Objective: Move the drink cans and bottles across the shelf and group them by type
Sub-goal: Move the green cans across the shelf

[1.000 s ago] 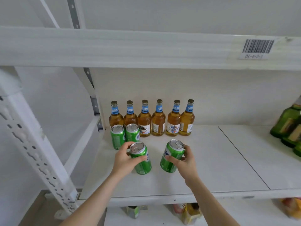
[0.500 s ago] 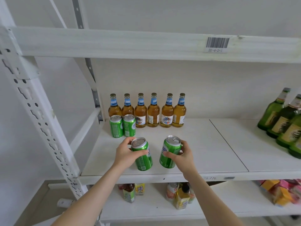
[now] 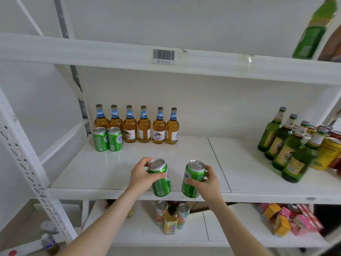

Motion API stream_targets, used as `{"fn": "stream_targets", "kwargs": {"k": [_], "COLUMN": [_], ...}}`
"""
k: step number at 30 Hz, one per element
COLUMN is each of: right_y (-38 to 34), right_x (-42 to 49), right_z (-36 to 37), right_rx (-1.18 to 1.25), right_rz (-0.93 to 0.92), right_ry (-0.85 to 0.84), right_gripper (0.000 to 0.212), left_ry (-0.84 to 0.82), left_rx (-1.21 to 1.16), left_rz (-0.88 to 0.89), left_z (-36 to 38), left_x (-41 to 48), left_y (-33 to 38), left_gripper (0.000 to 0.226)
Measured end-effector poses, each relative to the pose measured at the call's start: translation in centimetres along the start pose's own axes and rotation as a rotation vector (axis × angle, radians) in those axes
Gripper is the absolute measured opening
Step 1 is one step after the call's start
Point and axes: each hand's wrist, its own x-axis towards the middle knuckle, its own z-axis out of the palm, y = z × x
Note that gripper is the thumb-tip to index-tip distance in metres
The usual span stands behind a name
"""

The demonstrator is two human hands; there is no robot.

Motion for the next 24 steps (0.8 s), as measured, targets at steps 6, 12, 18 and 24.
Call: {"fn": "stream_targets", "kwargs": {"k": [6,12,18,24], "right_y": [1.5,2.8,4.3,5.7], "right_x": [2.0,6.3,11.5,16.1], "right_z": [-6.1,-11.1,-16.8,-22.4], "right_rx": [-0.014,0.026,0.033,0.043], "right_rz": [0.020,0.012,0.024,0.051], "right_ry": [0.026,0.050,0.079,0.111], "right_gripper": [0.074,0.070,0.070,0.070], "left_ry": [-0.047,-0.083,-0.112,-0.089], "left_rx": [0.033,0.069,0.086,0.112], "left_rz": [0.009,0.037,0.071,0.068], "left_z": [6.3,12.8,20.1,27.1], "left_x": [0.1,3.4,7.0,8.5], "left_y": [1.9,3.8,6.2,8.1], "left_gripper": [0.057,0.057,0.057,0.056]}}
